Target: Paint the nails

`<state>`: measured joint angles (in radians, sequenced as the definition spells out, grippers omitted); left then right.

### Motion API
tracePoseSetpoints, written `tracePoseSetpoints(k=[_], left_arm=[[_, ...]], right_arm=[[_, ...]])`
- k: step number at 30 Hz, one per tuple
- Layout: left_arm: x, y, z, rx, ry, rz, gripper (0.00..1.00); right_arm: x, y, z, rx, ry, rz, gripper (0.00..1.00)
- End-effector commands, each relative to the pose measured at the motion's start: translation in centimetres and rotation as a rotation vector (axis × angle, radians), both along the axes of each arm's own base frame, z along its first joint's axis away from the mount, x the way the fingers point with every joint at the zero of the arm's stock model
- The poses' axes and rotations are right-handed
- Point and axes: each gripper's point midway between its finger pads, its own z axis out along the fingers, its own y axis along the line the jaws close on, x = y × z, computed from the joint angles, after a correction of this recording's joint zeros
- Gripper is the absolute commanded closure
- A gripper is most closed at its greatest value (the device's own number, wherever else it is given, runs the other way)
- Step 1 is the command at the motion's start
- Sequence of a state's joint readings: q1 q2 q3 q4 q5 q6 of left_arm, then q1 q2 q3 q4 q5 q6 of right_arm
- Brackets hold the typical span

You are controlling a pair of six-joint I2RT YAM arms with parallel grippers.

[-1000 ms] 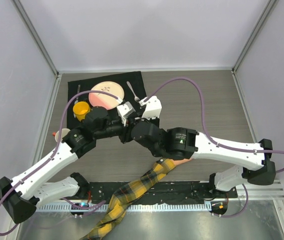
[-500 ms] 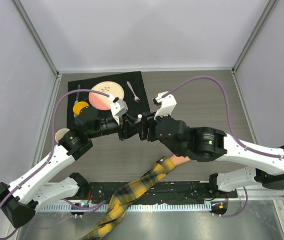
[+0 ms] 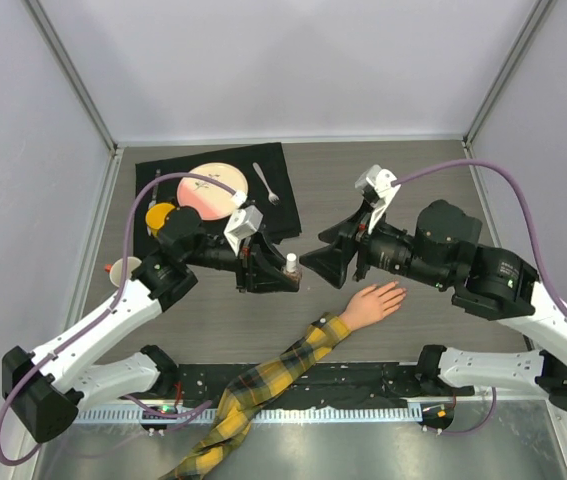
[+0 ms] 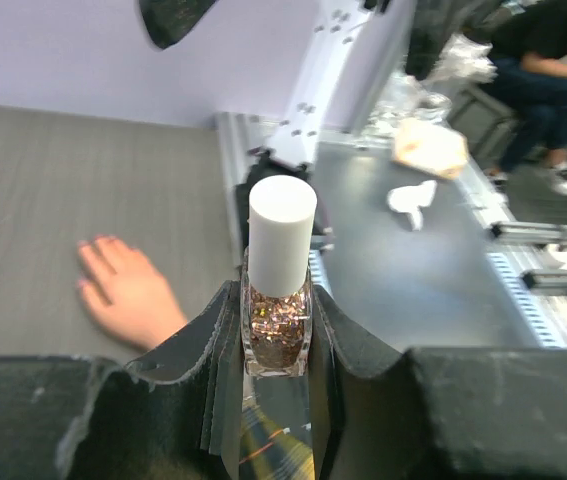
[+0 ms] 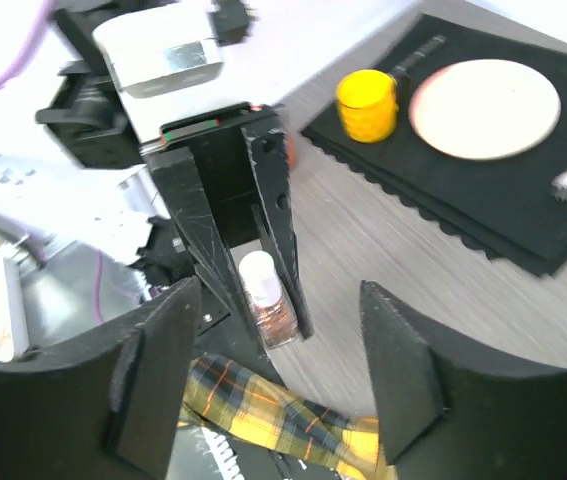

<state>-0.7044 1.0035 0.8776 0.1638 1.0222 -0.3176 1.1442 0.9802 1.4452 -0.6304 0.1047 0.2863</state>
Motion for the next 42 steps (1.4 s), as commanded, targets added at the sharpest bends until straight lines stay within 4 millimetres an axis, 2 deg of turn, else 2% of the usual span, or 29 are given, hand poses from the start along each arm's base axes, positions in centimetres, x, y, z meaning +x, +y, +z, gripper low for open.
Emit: tracePoseSetpoints(k=[1, 2, 4, 9, 14, 23, 35, 38, 42], left_arm=[[-3.5, 0.9, 3.7, -0.088, -0.025, -0.228, 1.00], [-3.7, 1.0, 3.8, -0.090, -0.025, -0.241, 1.00], [-4.0, 1.1, 3.9, -0.091, -0.020, -0.260, 1.00], [-4.4, 1.3, 4.1, -0.101, -0.030, -0.284, 1.00], [-4.8, 1.5, 4.1, -0.097, -0.023, -0.302, 1.00], [-5.2, 1.7, 4.2, -0.095, -0.024, -0.317, 1.00], [-5.3, 1.7, 4.2, -0.098, -0.026, -0.318, 1.00], [-5.2, 1.7, 4.3, -0.101, -0.028, -0.312, 1.00], [-4.6, 1.4, 4.7, -0.117, -0.048, -0.265, 1.00]], right_arm=[[-2.5, 1.8, 0.5, 0.035, -0.060, 0.284, 0.36], [-3.4, 2.2, 0.3, 0.037, -0.053, 0.351, 0.41], [-3.8, 2.6, 0.1, 0.046, -0.066, 0.403, 0.45], [-5.3, 3.2, 0.5, 0.111, -0.097, 0.523, 0.48], [-5.0, 3.6, 0.2, 0.117, -0.089, 0.534, 0.47], [-4.5, 3.9, 0.8, 0.143, -0.090, 0.536, 0.48], [-4.1, 4.7, 0.4, 0.143, -0.072, 0.557, 0.57], [-4.2, 4.8, 0.3, 0.145, -0.062, 0.566, 0.65], [-4.5, 4.8, -0.2, 0.137, -0.047, 0.590, 0.85]])
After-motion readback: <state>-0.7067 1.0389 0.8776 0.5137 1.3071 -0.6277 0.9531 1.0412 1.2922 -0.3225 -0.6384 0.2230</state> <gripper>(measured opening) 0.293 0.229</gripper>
